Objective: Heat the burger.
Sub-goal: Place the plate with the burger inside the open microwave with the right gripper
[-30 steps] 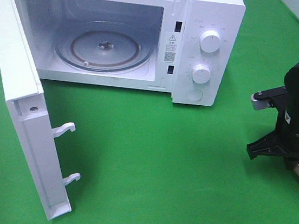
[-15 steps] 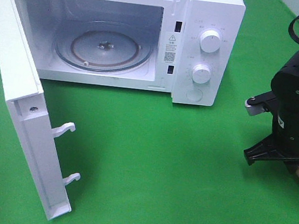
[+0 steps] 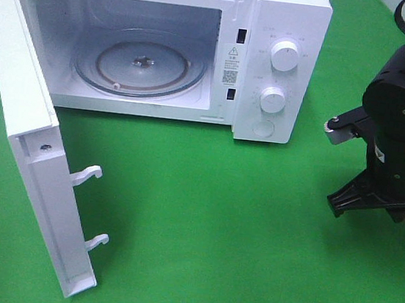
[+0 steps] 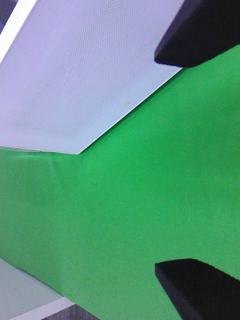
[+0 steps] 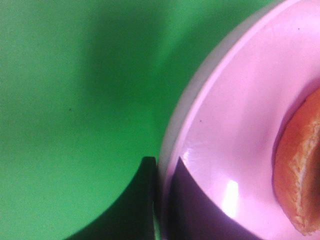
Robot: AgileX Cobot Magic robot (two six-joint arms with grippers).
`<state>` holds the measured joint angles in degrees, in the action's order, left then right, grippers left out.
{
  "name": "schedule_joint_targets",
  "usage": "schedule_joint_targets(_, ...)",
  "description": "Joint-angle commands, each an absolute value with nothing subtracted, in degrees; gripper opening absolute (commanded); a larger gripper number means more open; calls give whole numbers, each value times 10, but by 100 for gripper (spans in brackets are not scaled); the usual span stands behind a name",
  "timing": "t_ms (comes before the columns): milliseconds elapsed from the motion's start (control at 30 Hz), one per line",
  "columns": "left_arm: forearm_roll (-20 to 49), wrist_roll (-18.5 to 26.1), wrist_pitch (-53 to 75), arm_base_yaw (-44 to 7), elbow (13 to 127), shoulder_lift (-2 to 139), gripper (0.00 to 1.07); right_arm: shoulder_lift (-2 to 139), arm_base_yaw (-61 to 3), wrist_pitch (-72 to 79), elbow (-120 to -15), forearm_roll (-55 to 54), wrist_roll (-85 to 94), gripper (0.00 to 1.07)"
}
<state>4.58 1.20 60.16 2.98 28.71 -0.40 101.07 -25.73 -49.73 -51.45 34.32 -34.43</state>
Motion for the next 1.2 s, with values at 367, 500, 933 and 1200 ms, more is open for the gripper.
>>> schedule_joint_targets(367,46,11,596,28,286,-15,96,940,-318,-531,-458,368,-343,0)
schedule_joint_targets(500,46,11,596,28,286,-15,96,912,-343,-534,-429,368,-345,0)
schedule_joint_targets(933,46,11,596,28,286,-15,96,835,-421,-551,-362,365,-349,0)
schedule_joint_targets(1200,46,11,596,28,286,-15,96,783,-490,-576,-335,357,-349,0)
